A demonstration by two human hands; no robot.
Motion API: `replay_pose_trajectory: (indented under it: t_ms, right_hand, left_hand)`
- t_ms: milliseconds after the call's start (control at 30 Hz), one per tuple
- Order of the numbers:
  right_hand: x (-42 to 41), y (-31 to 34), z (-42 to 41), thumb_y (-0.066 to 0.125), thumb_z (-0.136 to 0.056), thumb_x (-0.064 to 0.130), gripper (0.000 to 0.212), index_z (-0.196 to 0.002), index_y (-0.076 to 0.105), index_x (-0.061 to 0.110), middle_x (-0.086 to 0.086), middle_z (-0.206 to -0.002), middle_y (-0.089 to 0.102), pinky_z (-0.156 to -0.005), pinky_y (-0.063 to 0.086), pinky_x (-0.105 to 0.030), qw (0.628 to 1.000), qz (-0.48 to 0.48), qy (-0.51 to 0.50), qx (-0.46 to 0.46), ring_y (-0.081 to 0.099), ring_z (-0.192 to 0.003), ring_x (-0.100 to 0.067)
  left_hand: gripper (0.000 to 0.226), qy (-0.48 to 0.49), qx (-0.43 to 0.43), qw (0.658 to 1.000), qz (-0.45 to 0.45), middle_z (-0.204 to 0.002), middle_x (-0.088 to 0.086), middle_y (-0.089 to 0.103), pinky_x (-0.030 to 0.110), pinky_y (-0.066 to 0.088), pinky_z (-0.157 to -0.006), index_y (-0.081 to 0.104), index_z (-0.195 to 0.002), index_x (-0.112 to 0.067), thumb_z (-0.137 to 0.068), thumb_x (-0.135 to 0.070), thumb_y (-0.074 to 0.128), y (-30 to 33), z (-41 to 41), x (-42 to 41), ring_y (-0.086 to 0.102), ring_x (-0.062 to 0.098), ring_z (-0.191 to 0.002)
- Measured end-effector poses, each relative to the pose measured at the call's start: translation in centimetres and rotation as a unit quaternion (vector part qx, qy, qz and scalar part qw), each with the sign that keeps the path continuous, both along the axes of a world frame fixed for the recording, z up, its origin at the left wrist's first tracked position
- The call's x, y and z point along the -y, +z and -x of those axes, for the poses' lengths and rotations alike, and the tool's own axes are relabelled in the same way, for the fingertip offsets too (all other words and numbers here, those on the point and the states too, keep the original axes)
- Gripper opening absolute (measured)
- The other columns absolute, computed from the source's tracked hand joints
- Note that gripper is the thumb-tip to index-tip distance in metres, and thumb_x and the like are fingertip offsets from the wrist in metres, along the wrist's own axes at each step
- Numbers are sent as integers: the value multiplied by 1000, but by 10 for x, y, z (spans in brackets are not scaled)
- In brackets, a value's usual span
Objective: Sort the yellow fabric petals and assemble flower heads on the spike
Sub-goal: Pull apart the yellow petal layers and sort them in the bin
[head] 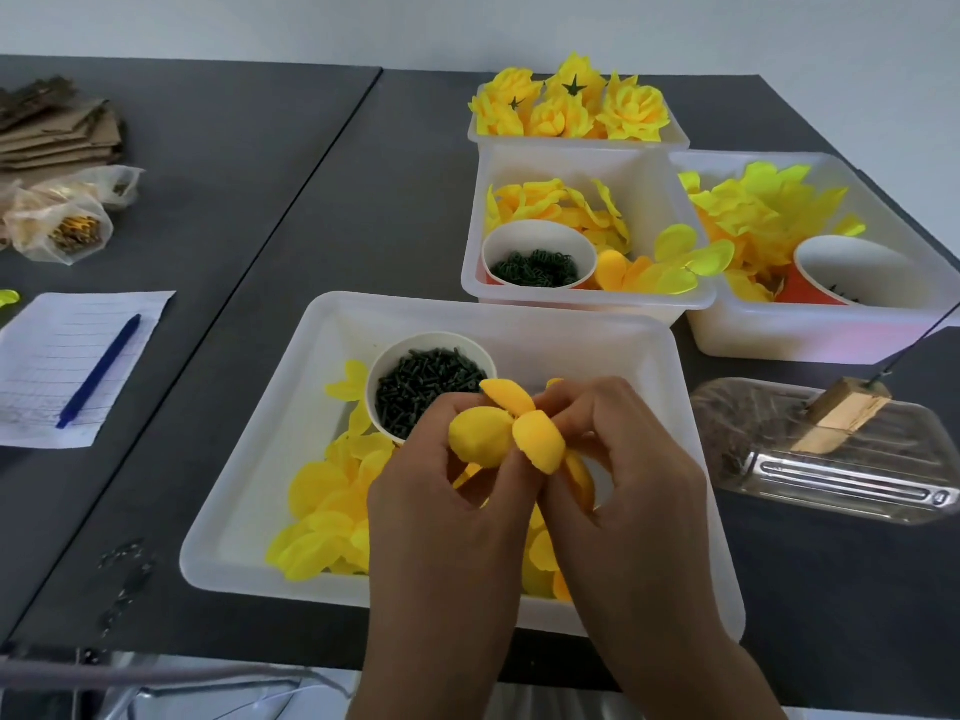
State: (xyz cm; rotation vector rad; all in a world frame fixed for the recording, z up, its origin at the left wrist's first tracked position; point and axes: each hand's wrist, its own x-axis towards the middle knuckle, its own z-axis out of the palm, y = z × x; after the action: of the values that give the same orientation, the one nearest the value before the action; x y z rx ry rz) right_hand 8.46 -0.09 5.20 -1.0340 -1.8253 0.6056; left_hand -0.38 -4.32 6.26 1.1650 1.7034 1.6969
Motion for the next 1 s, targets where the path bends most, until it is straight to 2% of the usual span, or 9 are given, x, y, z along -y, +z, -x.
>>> replay_pose_trajectory:
  t_ms: [100,200,300,367,467,633,767,900,1000]
  right_hand:
    - [3,-4,0,64,-82,18,9,-80,56,15,5,-88,65,-73,50,-20,1000,26,-2,-18,59,-91,-8]
    - [5,-5,-1,68,-86,19,17,-78,53,22,9,-85,64,-72,53,-24,997,68,0,-27,61,-90,-9]
    - [5,-5,-2,69,-86,21,19,-77,52,25,13,-74,60,-61,50,-20,998,65,-12,-14,60,-76,-9]
    - [5,-3,-4,68,-86,23,18,-76,53,25,13,-70,58,-55,47,-15,998,64,-21,-14,59,-71,-7]
    - [3,-1,-8,63,-82,29,21,-69,47,27,10,-66,55,-48,40,-11,996,76,-47,-19,53,-61,-7]
    - [0,3,-12,64,-78,29,24,-64,45,24,7,-62,53,-45,38,-12,993,87,-69,-28,48,-55,-7]
    - [-9,5,-16,67,-77,22,27,-61,46,18,5,-55,50,-44,38,-10,986,132,-70,-74,45,-51,-4]
    - [-14,5,-19,67,-78,25,21,-67,49,23,7,-62,56,-49,43,-12,989,137,-37,-40,52,-57,-5]
    - [-18,8,-21,68,-80,25,15,-86,57,33,17,-77,63,-61,45,-7,994,106,-4,28,60,-78,0]
  left_hand:
    - [13,-2,-26,1000,7,-76,-20,70,3,46,-63,69,-79,-31,-77,-42,63,0,3,2,66,0,-80]
    - [7,28,-86,996,20,-76,-28,67,-1,42,-63,65,-74,-39,-78,-43,60,-2,3,4,63,-9,-79]
    - [6,52,-149,987,38,-75,-24,65,-1,41,-66,65,-81,-35,-85,-32,66,-7,0,2,59,-8,-83]
    - [4,61,-172,982,45,-76,-20,64,5,44,-66,66,-84,-28,-87,-25,67,-11,-2,2,58,-2,-83]
    - [7,67,-186,979,46,-76,-17,62,16,48,-65,64,-85,-26,-90,-30,61,-12,-8,2,58,3,-76]
    - [19,85,-185,979,20,-77,-14,61,24,50,-63,62,-87,-23,-92,-39,53,-10,-17,3,59,4,-73]
    - [10,90,-193,977,-4,-83,-14,63,21,51,-63,63,-91,-23,-92,-31,56,-10,-19,2,60,4,-77]
    - [8,80,-209,975,-4,-87,-12,63,21,50,-67,64,-94,-22,-91,-26,57,-12,-17,1,57,2,-81]
    - [4,69,-231,970,15,-88,-13,62,19,48,-71,63,-92,-23,-92,-19,62,-15,-14,0,56,1,-82]
